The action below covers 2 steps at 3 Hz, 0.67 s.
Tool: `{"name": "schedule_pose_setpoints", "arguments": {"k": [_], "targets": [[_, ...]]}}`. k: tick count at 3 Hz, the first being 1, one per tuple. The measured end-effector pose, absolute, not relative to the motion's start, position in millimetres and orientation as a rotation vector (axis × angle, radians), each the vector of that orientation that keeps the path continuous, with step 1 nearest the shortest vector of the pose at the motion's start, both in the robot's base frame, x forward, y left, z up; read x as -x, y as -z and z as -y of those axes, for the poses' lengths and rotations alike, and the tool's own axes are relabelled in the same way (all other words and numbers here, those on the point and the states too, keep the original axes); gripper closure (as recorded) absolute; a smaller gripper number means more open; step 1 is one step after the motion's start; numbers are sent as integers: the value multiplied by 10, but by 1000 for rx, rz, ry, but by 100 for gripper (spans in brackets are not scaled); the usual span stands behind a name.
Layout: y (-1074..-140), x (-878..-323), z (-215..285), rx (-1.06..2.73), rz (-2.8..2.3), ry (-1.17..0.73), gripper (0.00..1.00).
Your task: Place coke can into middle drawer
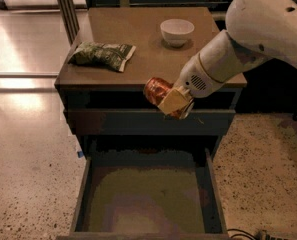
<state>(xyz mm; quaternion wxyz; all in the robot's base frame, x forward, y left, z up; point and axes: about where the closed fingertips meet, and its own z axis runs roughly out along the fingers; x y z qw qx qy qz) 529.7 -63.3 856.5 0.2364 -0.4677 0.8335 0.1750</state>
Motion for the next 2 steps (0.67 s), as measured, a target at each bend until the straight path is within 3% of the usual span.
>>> {"name": "schedule_pose_setpoints", "arguments": {"k": [2], "targets": [[-8332, -5197, 625, 1266, -2307, -496, 100]]}}
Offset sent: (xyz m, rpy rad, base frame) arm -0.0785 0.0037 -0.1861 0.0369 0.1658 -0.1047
